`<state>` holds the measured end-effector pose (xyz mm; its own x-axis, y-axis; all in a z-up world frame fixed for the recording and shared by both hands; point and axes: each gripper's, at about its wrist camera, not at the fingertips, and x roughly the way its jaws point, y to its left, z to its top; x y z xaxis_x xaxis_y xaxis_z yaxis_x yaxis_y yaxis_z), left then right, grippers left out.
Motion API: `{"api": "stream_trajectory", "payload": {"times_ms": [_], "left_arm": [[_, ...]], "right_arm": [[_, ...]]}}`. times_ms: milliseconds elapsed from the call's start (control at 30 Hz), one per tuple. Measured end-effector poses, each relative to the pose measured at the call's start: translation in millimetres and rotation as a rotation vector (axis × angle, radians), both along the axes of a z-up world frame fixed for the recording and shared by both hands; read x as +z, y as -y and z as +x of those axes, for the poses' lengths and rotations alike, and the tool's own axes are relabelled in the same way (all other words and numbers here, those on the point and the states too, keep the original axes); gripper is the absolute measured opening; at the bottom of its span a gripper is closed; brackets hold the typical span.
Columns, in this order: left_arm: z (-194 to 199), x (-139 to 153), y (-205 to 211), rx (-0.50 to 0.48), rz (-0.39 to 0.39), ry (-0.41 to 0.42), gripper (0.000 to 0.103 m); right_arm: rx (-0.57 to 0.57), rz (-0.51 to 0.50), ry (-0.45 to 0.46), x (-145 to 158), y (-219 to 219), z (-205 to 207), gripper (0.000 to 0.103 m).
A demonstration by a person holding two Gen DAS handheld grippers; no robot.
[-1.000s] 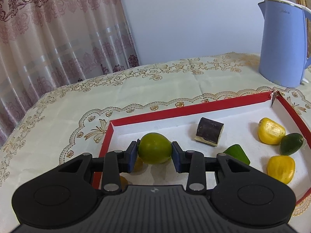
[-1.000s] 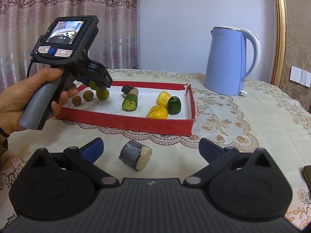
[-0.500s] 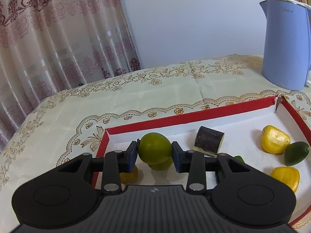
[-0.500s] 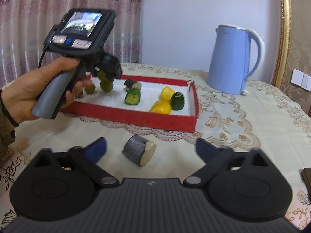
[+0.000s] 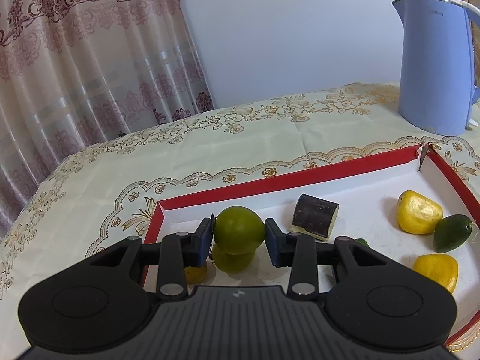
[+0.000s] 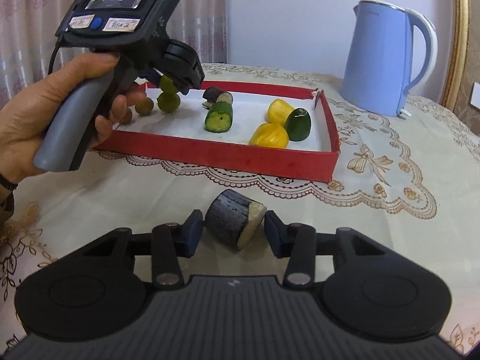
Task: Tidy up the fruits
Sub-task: 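Release the green fruit into the tray with left while right grasps the dark log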
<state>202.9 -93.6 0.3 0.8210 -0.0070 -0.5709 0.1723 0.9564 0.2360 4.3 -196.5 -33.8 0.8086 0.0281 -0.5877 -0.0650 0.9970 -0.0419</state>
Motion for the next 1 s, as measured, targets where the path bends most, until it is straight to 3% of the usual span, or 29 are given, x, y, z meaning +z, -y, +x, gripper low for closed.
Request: {"api": "stream_trajectory", "payload": {"times_ms": [67, 200, 300, 367, 433, 467, 600, 1000], "left_arm": [[-1.3, 0.7, 0.5, -0.004, 0.006, 0.007, 0.037], [-2.7, 3.7, 0.5, -0.005, 0.007, 0.014, 0.037], [-3.3, 5.8, 0.6, -0.006, 0.006, 0.019, 0.037], [-4.0, 7.3, 1.0, -0.003, 0.004, 0.025, 0.037], [-5.5, 9.1, 2.1, -0.004, 0.004, 0.04, 0.037], [-6.5, 10.0, 3.4, -0.006, 0.009, 0.047, 0.037], [-9.0, 12.0, 6.4, -0.022, 0.005, 0.05, 0.037], [-2.6, 2.3, 5.8, -0.03, -0.005, 0.009, 0.036]], "right_arm": [[0.02, -0.049, -0.002, 1.1, -1.8, -0.4, 0.042], [-0.072, -0.156, 0.066, 7.5, -2.9, -7.5, 0.079], [-0.07, -0.061, 0.069, 12.6, 6.4, -9.8, 0.079], [-0.073, 0.068, 0.037, 11.6, 17.1, -4.8, 0.073], [-0.079, 0.139, 0.011, 7.8, 21.2, 1.7, 0.055], [-0.082, 0.142, 0.0, 5.4, 19.8, 5.2, 0.044], [-0.102, 0.071, 0.006, -1.8, 10.5, 13.0, 0.034], [-0.036, 0.132, 0.061, 15.5, 19.1, -10.2, 0.033]]}}
